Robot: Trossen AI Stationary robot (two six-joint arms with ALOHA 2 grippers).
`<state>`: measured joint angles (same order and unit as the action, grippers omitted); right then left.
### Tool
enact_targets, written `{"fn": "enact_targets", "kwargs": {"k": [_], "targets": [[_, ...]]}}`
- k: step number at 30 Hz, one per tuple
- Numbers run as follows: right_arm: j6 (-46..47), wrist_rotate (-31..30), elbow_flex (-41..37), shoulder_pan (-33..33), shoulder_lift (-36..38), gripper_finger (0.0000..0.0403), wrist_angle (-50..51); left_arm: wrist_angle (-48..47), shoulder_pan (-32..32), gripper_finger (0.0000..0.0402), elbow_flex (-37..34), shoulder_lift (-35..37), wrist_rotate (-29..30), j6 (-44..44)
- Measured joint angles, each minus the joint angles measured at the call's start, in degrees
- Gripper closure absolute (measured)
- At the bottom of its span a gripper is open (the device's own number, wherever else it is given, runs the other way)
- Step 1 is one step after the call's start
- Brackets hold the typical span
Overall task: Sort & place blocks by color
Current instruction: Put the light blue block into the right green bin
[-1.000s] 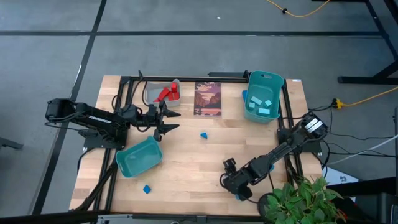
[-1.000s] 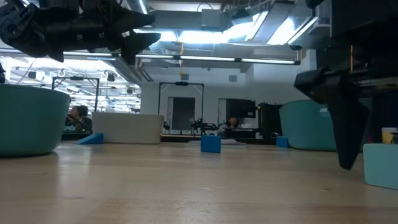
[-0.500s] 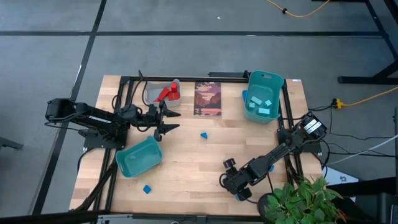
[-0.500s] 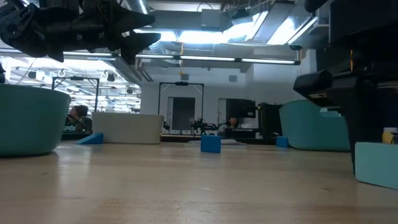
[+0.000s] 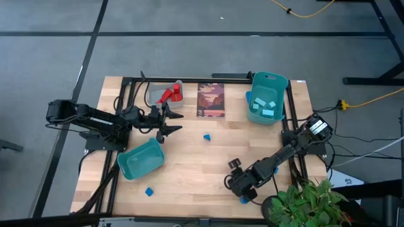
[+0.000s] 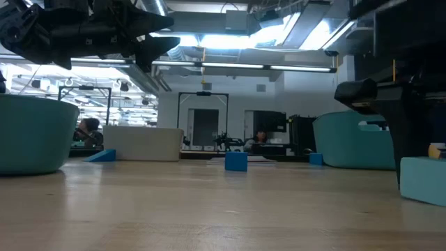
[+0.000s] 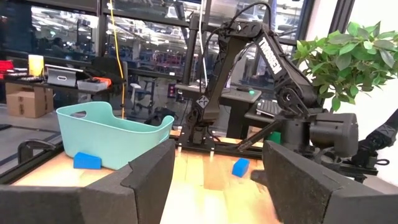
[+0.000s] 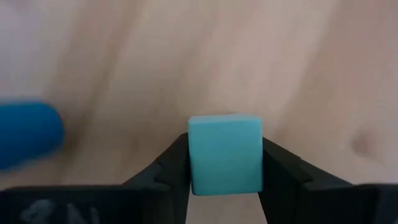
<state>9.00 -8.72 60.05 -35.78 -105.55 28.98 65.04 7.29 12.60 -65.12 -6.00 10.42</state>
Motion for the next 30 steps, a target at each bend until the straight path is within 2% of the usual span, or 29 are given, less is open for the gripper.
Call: {"fn": "enact_targets", "kwargs": {"k": [5, 9, 12, 16, 21, 26, 30], "targets": [[2.00, -3.57, -0.79, 1.69, 4.10, 0.0264, 7.71, 0.00, 0.02, 0.0166, 0.00, 0.00, 0.00, 0.00], [4.09, -3.61, -7.38, 2.91, 9.39, 0.0264, 3.72, 0.00, 0.02, 0.0166, 0.00, 0.00, 0.00, -0.02], [6.53, -4.73, -14.82, 3.90, 15.10, 0.0264, -3.74, -0.02, 0.03, 0.0166, 0.00, 0.00, 0.00, -0.05], [8.85, -8.63, -24.70, 4.79, 23.18, 0.0264, -16.75, -0.02, 0.03, 0.0166, 0.00, 0.00, 0.01, -0.50], [6.23, -15.66, -34.91, 6.69, 30.57, 0.0264, -39.61, -0.02, 0.04, 0.0166, 0.00, 0.00, 0.02, -0.50], [-1.64, -17.60, -42.81, 11.42, 31.82, 0.0264, -66.61, -0.04, 0.02, 0.0166, 0.00, -0.02, 0.00, -0.50], [-5.05, -17.06, -46.22, 17.04, 31.68, 0.0264, -81.89, -0.05, 0.02, 0.0166, 0.00, 0.00, 0.01, -0.50]]}}
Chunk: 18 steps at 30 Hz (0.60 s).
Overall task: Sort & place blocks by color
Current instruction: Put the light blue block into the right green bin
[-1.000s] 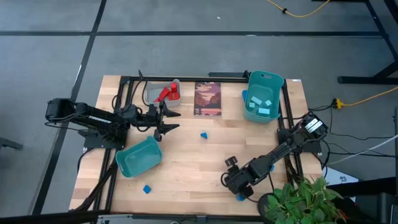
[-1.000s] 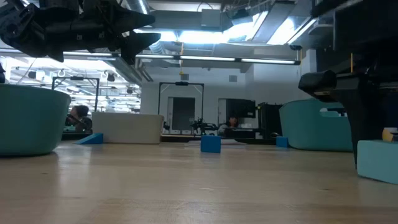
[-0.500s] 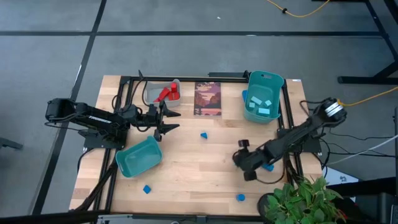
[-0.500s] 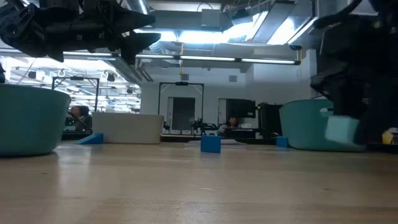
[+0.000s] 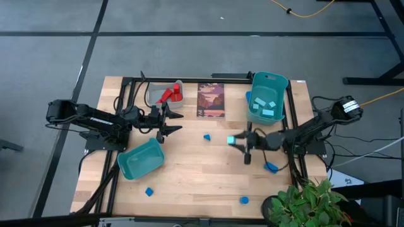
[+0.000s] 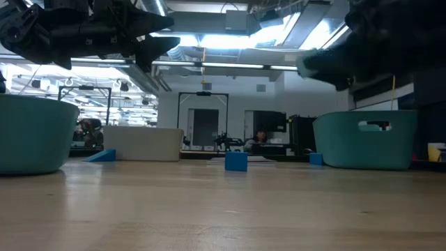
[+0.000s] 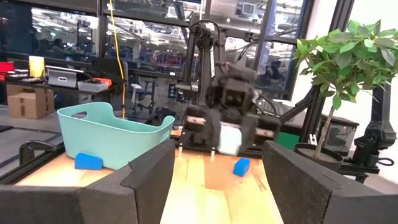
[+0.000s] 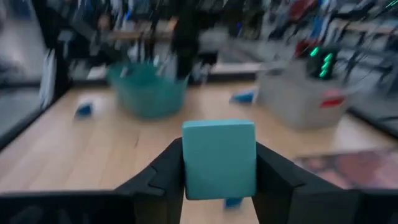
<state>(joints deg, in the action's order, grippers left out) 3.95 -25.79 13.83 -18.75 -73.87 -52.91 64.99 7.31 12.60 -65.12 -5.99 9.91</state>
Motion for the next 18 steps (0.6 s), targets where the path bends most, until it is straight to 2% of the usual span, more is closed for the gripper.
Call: {"fn": "enact_targets", "kwargs": {"k": [4, 9, 12, 18], "targets": [[-1.49, 4.48, 0.66, 5.55, 0.00, 0.0264, -7.78, 0.00, 0.00, 0.0166, 0.00, 0.00, -0.01, 0.00], [-1.04, 9.74, 4.02, 10.48, 0.00, 0.0264, -8.68, 0.00, 0.00, 0.0166, 0.00, 0.00, -0.01, -0.01], [-1.21, 12.21, 4.47, 12.02, 0.02, 0.0264, -8.61, 0.00, 0.00, 0.0166, 0.00, 0.00, 0.02, -0.02], [-1.21, 12.55, 4.47, 12.29, 0.00, 0.0264, -8.28, 0.00, 0.00, 0.0166, 0.00, 0.00, -0.01, -0.02]]}}
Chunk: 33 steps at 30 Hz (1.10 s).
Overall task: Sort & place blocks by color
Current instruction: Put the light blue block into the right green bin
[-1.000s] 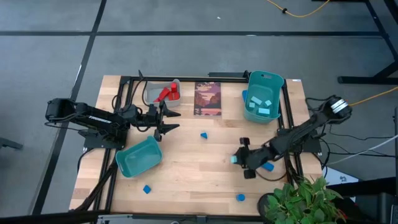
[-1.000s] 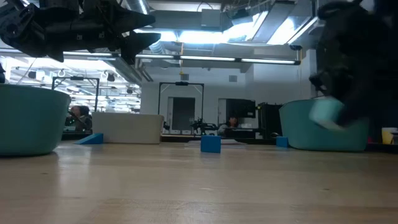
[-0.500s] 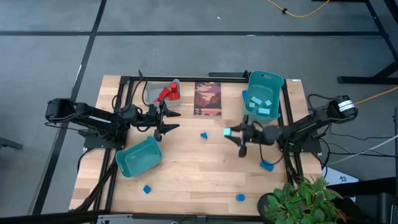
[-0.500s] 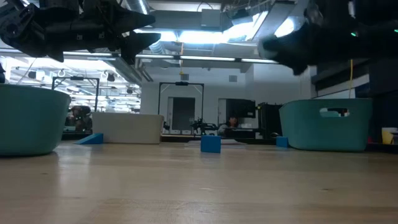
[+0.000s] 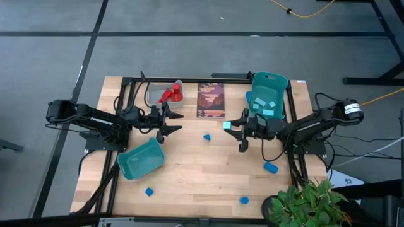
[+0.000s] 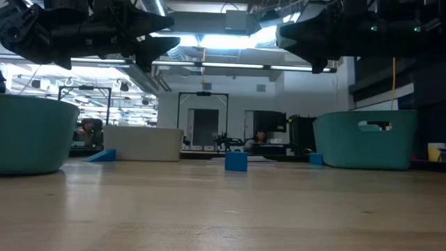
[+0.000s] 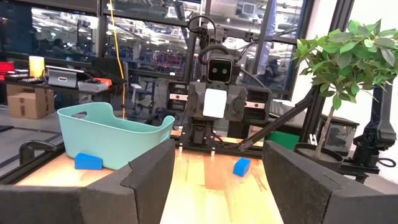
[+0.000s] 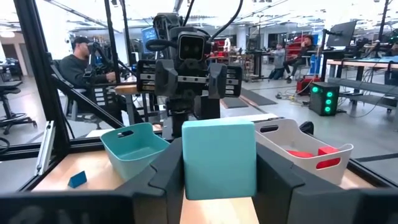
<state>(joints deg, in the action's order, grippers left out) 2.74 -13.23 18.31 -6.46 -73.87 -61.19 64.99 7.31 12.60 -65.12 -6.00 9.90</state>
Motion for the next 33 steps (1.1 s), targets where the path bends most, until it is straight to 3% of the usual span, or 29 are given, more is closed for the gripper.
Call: {"fn": "enact_targets", "kwargs": {"k": [6, 10, 19, 24, 28, 33], "targets": [[0.11, -1.05, 0.00, -0.02, 0.00, 0.0264, 0.92, 0.00, 0.00, 0.0166, 0.00, 0.00, 0.00, 0.02], [-0.08, -7.94, 1.55, -0.02, 0.02, 0.0264, 7.16, 0.00, 0.00, 0.0166, 0.00, 0.00, 0.00, 0.06], [1.74, -27.22, 16.44, 2.68, 0.02, 0.0264, 44.90, -0.04, 0.00, 0.0166, 0.00, 0.00, 0.00, 0.10], [8.95, -37.55, 23.10, 6.70, 0.03, 0.0264, 68.00, -0.04, 0.00, 0.0166, 0.00, 0.00, -0.01, 0.24], [20.41, -38.59, 25.03, 11.40, 0.04, 0.0264, 83.74, -0.04, 0.00, 0.0166, 0.00, 0.00, 0.00, 0.24], [29.02, -38.34, 25.14, 16.49, 0.04, 0.0264, 91.63, -0.05, 0.00, 0.0166, 0.00, 0.00, -0.02, 0.21]]}}
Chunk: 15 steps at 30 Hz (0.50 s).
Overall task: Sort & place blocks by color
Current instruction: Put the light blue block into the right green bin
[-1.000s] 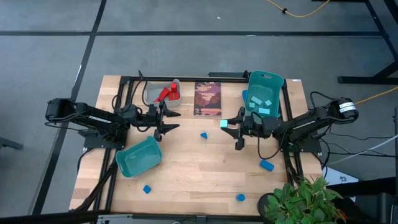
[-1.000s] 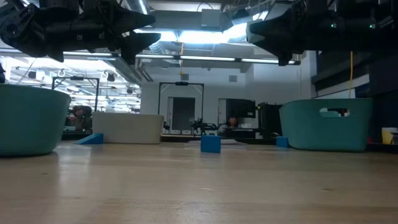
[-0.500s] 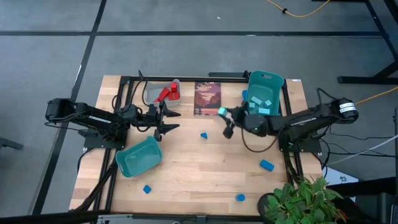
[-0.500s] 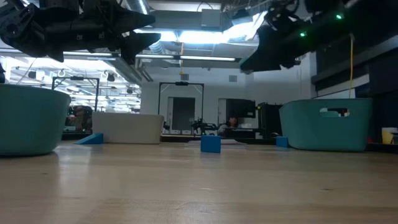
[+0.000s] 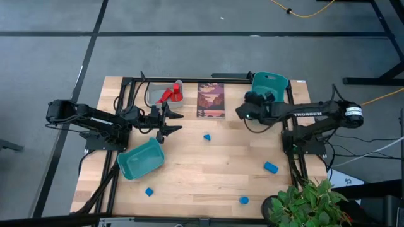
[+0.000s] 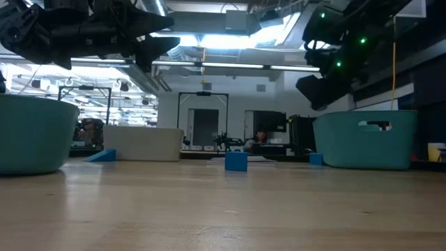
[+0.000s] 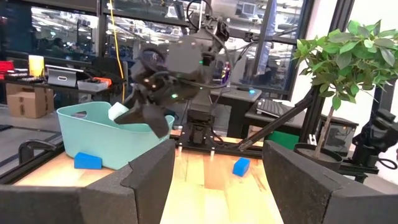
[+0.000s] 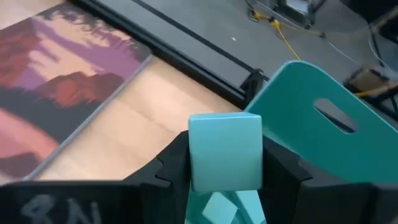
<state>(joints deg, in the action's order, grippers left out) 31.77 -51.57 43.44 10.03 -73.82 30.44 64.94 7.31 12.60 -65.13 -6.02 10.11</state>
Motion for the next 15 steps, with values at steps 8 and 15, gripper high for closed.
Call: {"fn": "enact_targets", "kwargs": {"k": [8, 15], "targets": [[5.74, -4.68, 0.02, 5.47, 0.87, 0.0264, 1.27, -0.01, 0.00, 0.0166, 0.00, 0.00, 0.00, -0.03], [18.47, -5.79, 0.00, 10.55, 0.90, 0.0264, 8.03, -0.01, 0.00, 0.0166, 0.00, 0.00, 0.00, -0.15]]}}
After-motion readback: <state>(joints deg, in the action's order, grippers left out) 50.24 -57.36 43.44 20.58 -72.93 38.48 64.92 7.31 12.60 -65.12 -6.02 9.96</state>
